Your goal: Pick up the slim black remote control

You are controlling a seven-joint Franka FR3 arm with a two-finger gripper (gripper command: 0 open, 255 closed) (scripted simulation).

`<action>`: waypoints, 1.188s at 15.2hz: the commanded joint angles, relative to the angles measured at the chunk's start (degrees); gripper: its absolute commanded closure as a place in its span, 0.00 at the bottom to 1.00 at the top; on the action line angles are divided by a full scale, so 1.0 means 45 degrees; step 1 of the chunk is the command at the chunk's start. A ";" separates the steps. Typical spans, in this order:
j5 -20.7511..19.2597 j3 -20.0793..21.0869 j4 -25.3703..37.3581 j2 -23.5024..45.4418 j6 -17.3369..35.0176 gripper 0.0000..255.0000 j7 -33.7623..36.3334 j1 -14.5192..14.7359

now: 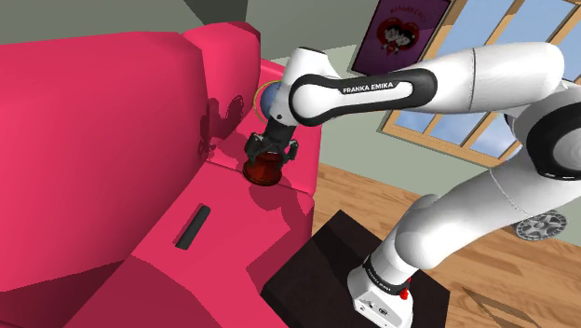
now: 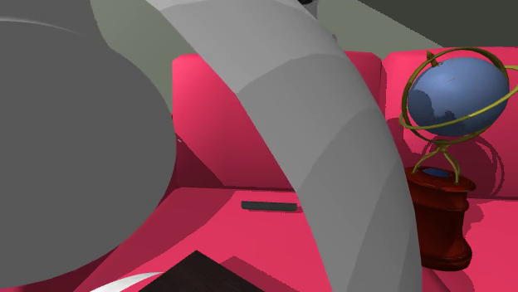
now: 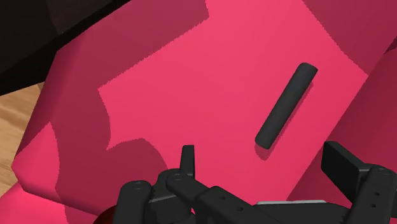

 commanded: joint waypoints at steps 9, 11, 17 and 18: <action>-0.0670 0.1161 0.1314 0.4876 0.3080 0.00 0.3850 0.0099; -0.0982 0.1173 0.1811 0.5939 0.3536 0.00 0.4639 0.0237; -0.1735 0.0757 0.3675 0.9081 0.4527 0.00 0.6736 0.0992; -0.1807 0.0656 0.4039 0.9593 0.4638 0.00 0.7031 0.1139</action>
